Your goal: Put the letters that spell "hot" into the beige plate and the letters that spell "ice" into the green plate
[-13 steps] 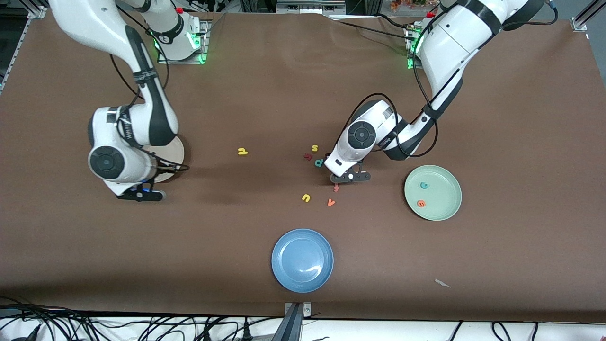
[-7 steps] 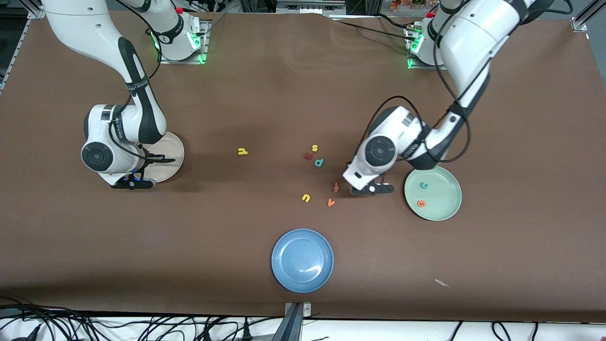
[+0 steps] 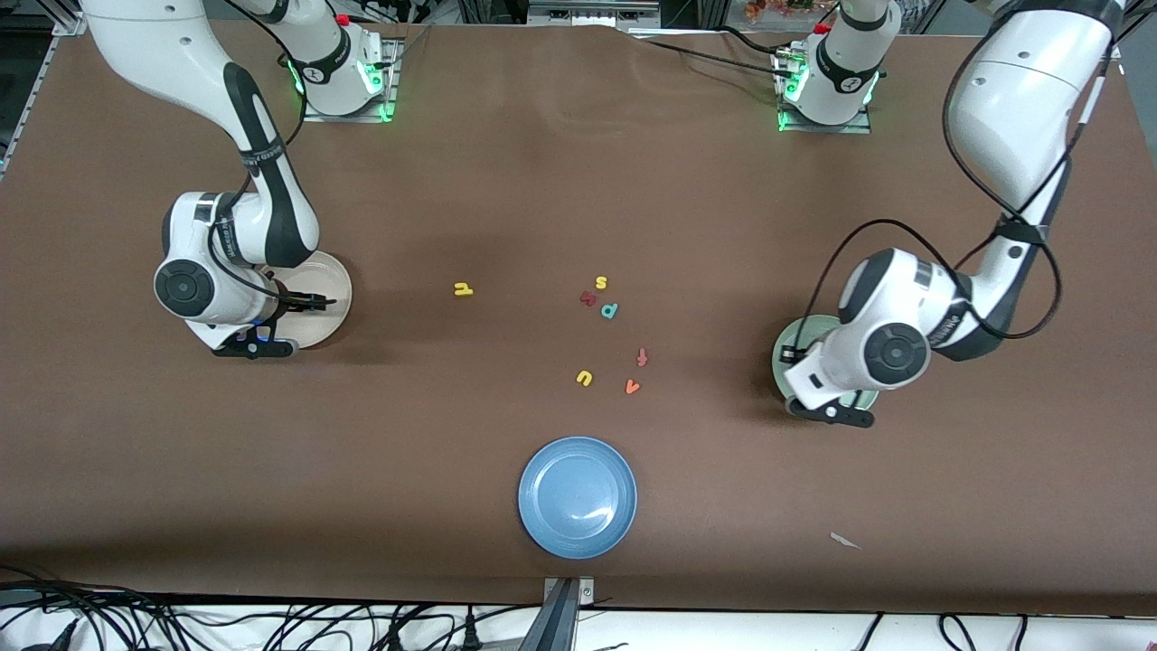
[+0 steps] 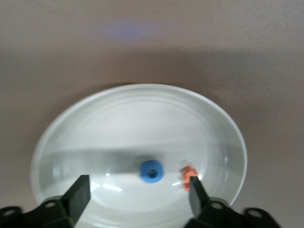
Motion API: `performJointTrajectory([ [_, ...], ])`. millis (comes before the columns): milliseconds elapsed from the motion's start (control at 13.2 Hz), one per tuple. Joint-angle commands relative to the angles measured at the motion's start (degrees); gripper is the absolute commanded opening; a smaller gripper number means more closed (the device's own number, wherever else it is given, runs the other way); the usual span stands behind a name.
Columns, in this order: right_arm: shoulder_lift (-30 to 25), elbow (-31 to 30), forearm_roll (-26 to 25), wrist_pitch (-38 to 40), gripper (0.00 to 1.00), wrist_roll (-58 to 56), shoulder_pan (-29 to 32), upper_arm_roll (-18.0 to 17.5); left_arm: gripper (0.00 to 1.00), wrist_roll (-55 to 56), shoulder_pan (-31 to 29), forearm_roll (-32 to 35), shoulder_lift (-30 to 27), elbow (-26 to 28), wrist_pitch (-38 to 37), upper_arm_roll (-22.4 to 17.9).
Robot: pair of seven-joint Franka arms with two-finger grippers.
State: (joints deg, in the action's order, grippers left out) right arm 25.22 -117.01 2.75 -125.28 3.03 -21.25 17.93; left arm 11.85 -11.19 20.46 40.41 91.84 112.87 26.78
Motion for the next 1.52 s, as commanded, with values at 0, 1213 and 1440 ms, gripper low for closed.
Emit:
performJointTrajectory([
  [0, -3.15, 1.69, 3.04, 3.29, 0.97, 8.96, -0.37, -3.68, 0.0, -3.14, -1.2, 2.13, 2.03, -0.17, 1.82, 0.38],
  [1213, -1.14, -1.99, 2.96, -13.93, 0.98, 86.25, -6.78, -20.3, 1.0, -9.83, -1.64, 0.9, -9.37, -1.22, -3.87, 1.69],
  [1440, 0.09, -4.09, 2.79, -16.99, 0.98, 88.01, -7.22, -20.3, 1.0, -10.0, -1.82, 0.29, -13.42, -9.01, -15.35, 5.02],
])
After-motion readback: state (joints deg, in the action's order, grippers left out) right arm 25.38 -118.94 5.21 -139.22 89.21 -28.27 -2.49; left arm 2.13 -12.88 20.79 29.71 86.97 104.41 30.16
